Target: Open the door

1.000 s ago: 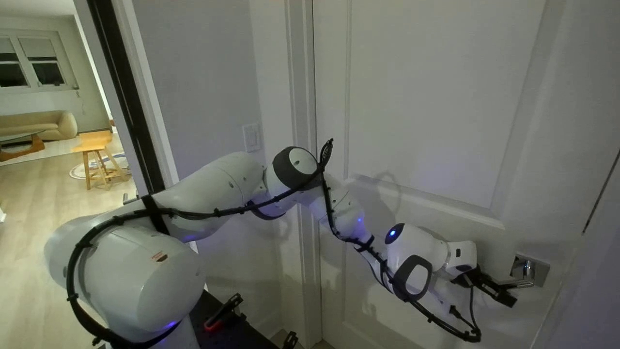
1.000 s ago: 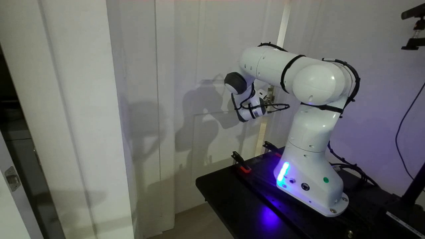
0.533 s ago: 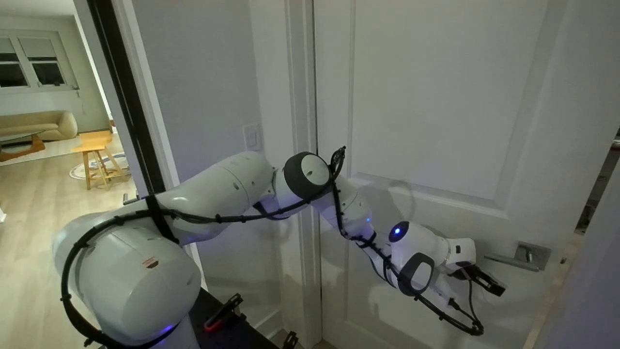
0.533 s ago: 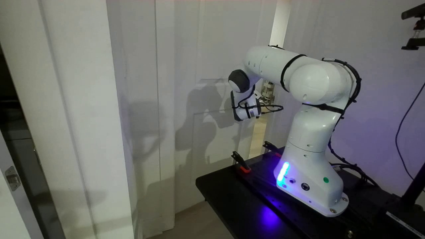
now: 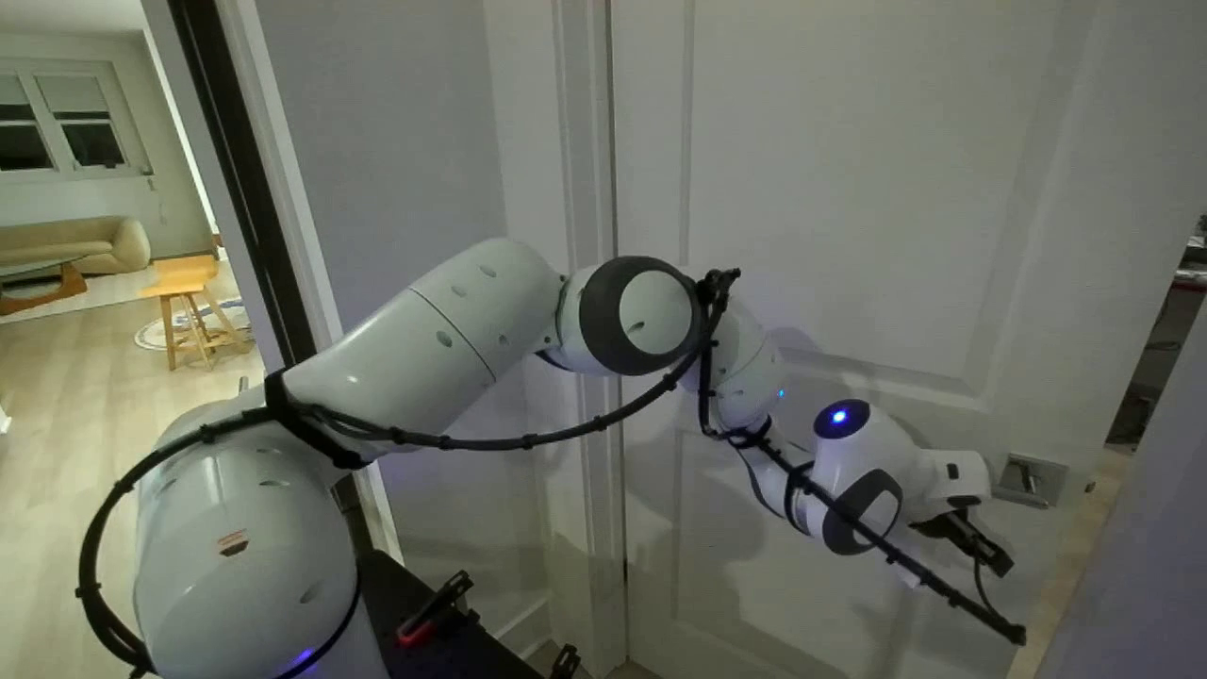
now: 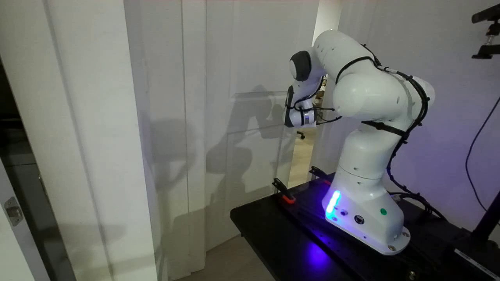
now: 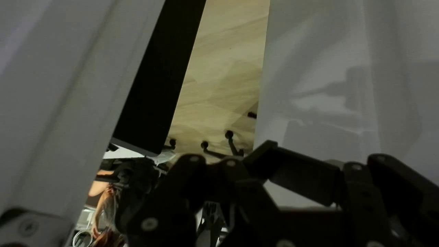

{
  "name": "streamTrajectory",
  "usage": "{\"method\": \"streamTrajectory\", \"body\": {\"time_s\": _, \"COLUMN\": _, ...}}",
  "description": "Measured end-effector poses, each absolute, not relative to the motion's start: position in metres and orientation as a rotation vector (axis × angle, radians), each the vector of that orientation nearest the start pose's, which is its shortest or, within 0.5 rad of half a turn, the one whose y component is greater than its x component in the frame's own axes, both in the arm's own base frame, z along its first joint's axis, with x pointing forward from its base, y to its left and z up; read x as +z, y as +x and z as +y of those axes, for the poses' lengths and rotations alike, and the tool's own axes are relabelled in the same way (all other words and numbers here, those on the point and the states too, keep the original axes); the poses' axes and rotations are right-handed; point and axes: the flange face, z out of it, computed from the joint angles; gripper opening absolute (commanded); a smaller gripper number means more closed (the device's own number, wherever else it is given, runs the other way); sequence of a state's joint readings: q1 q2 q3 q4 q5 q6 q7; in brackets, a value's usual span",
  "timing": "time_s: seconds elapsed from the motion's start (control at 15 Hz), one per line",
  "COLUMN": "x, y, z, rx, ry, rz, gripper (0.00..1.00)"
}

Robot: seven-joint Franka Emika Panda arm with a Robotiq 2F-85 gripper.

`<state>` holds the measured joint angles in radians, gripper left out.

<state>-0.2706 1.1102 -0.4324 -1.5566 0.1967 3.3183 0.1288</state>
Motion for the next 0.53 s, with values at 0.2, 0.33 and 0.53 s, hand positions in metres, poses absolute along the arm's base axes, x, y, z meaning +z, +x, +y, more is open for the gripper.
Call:
{"method": "streamTrajectory", "body": {"time_s": 0.2, "x": 0.164, "y": 0.581, "z": -0.436, "rx": -0.925, "ry": -3.244, "rz": 1.046, "gripper": 0.33}}
{"method": "streamTrajectory", "body": {"time_s": 0.33, "x": 0.199, "y": 0.576, "z": -0.438, "rx": -0.758, "ry": -3.254, "rz": 1.011, "gripper": 0.48}}
{"method": "streamTrajectory", "body": {"time_s": 0.53, "x": 0.252, "y": 0.564, "z": -0.426, "rx": -0.491, "ry": -3.227, "rz": 0.979, "gripper": 0.7}}
